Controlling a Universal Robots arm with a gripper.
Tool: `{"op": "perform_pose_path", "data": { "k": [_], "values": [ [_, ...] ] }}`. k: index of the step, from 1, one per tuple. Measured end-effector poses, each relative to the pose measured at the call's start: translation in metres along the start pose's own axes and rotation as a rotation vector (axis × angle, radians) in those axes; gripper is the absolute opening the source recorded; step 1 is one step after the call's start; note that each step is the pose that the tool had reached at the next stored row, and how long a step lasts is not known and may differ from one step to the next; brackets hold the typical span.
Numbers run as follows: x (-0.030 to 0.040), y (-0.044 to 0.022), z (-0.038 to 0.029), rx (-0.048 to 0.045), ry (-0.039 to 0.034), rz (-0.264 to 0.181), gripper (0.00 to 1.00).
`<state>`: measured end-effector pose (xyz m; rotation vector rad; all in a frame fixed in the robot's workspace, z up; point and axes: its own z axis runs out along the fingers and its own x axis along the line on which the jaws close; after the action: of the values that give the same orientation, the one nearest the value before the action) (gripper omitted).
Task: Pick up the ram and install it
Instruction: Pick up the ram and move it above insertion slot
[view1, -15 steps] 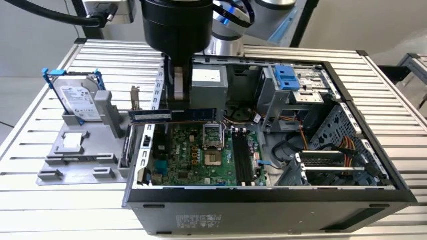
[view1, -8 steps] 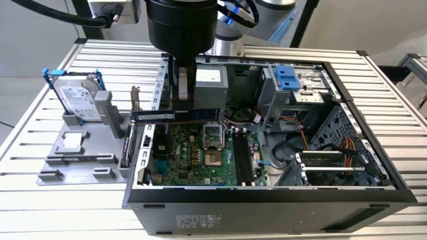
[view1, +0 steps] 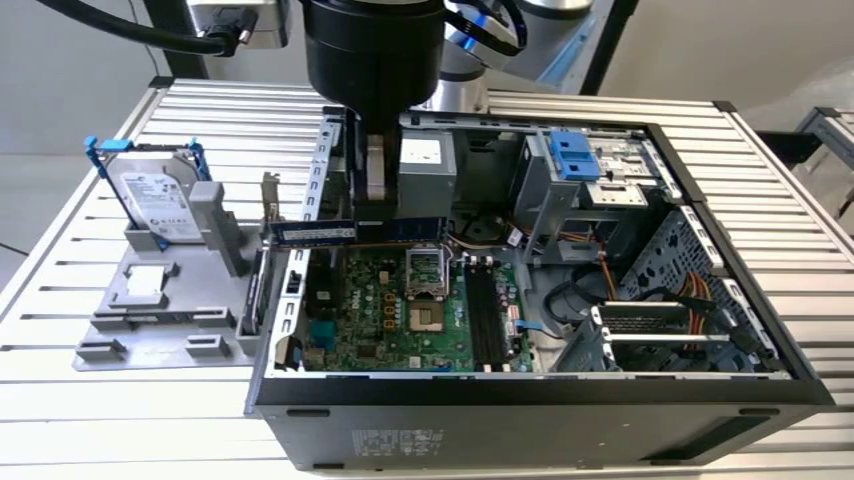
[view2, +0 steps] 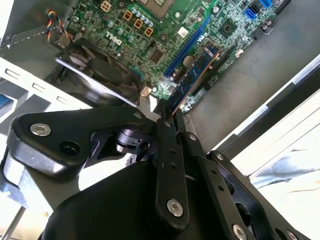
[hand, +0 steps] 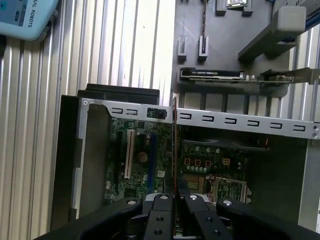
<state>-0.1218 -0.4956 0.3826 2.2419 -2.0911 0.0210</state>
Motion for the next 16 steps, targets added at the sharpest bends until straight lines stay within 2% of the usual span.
{"op": "perform_pose_path", "data": {
  "k": [16],
  "values": [
    [0.0005,-0.0079,-0.0003,0.0000,0.0000,0.000,0.00]
  ]
}}
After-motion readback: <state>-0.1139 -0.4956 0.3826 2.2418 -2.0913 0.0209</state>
